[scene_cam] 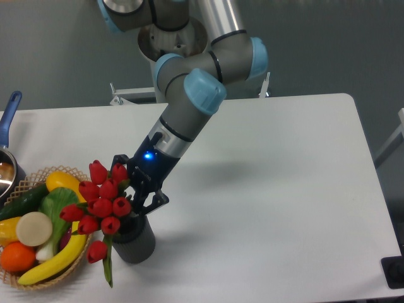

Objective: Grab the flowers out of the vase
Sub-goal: 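Close the gripper on the tulip stems, then lift the tulip bouquet up out of the grey vase and away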

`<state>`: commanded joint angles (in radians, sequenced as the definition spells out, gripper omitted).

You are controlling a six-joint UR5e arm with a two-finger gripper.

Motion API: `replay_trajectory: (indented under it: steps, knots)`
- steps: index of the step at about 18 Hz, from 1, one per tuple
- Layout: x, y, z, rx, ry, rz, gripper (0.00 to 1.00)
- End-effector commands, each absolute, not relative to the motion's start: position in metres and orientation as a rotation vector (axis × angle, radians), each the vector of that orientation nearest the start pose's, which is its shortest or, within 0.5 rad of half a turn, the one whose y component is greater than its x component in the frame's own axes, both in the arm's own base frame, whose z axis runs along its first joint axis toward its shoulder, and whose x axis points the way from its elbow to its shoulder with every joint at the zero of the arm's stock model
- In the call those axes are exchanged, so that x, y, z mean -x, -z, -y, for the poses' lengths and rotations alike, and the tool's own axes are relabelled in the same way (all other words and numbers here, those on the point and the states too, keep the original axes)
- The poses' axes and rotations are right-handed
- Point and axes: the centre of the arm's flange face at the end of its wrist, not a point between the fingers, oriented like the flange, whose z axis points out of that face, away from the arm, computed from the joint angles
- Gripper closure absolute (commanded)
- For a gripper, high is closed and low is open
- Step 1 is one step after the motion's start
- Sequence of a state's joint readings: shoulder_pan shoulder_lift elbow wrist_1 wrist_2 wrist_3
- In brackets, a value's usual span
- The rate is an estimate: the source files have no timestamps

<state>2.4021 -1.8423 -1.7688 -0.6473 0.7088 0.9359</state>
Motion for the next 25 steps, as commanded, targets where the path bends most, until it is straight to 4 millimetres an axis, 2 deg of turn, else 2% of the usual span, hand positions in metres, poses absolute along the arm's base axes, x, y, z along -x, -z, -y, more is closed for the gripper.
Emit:
replay_trajectory:
  steps: [6,13,22,25]
  knots:
    - [0.307,-0.422,-0.54,2.115,0.257,-0.258,0.56]
    - [0.324,-0.449,-0.522,2.032,0.303,-0.194,0.56]
    - [0.318,-0.469,-0.517,2.01,0.34,-0.136,0.57]
    - [0.313,-0.484,-0.518,2.001,0.353,-0.113,0.57]
